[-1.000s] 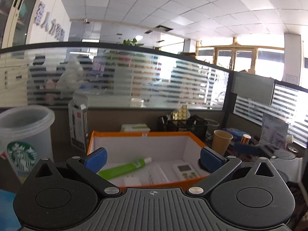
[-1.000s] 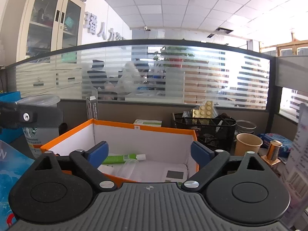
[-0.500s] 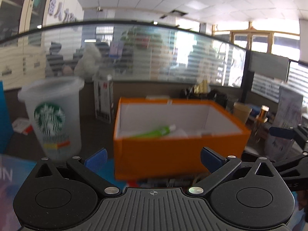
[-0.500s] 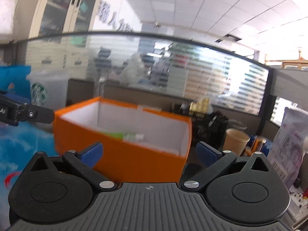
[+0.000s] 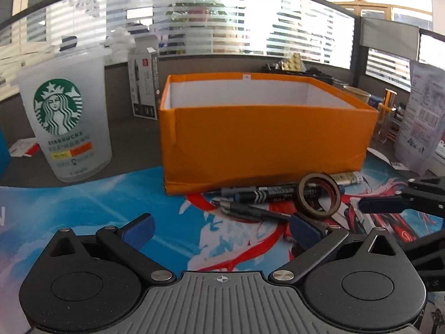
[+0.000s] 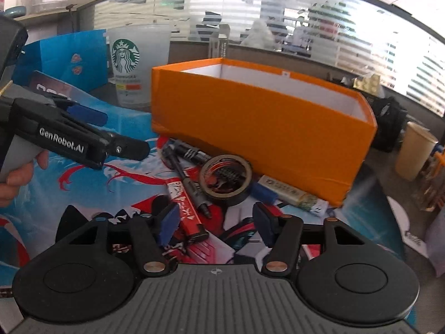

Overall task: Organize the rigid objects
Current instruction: 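Move both open grippers back toward the markers and tape, then grasp the red marker with the left gripper while the right gripper grasps a black marker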

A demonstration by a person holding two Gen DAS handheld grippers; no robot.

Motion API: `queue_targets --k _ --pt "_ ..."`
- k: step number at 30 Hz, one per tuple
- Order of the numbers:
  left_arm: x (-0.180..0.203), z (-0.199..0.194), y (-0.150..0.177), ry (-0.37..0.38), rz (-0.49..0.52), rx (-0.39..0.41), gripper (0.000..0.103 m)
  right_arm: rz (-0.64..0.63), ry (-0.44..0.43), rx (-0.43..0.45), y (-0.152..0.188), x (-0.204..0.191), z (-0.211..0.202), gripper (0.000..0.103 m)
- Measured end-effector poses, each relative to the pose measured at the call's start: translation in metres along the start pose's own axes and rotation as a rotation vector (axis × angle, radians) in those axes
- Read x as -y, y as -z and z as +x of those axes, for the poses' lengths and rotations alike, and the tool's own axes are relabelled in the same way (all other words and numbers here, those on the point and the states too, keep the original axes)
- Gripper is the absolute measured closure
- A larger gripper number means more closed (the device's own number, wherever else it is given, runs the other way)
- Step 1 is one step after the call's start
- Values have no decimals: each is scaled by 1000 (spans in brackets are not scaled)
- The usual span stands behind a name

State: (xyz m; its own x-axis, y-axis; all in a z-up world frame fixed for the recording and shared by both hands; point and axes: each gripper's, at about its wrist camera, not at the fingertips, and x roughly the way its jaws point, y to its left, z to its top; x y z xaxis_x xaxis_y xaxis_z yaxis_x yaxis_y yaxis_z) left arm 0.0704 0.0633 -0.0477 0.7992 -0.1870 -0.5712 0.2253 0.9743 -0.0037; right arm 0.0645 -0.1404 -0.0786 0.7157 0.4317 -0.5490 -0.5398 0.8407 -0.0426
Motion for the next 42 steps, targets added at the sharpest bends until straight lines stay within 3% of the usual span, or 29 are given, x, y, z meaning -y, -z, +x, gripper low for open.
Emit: queue_targets --k 2,7,14,22,28,31,37,40,42 --pt "2 3 2 6 5 -14 0 13 -28 -15 3 -2 2 62" --pt "5 5 5 5 7 -29 0 20 -82 -38 3 -8 4 63" --pt "-4 5 6 -13 -34 -40 0 -63 -201 -29 1 -47 3 64" --pt "3 -3 7 67 -44 -41 0 -8 -86 -4 -4 -10 3 66" --pt "27 10 11 110 11 -82 0 25 -88 -28 5 16 12 77" --pt "32 18 14 116 9 -89 0 0 -79 -32 5 18 11 78" --pt "39 24 16 46 45 -71 1 -21 -67 -31 5 24 10 79" --pt "37 20 18 37 53 -50 17 -26 -76 -33 4 22 10 77" --pt "35 17 17 44 61 -35 43 -39 -99 -33 3 17 10 74"
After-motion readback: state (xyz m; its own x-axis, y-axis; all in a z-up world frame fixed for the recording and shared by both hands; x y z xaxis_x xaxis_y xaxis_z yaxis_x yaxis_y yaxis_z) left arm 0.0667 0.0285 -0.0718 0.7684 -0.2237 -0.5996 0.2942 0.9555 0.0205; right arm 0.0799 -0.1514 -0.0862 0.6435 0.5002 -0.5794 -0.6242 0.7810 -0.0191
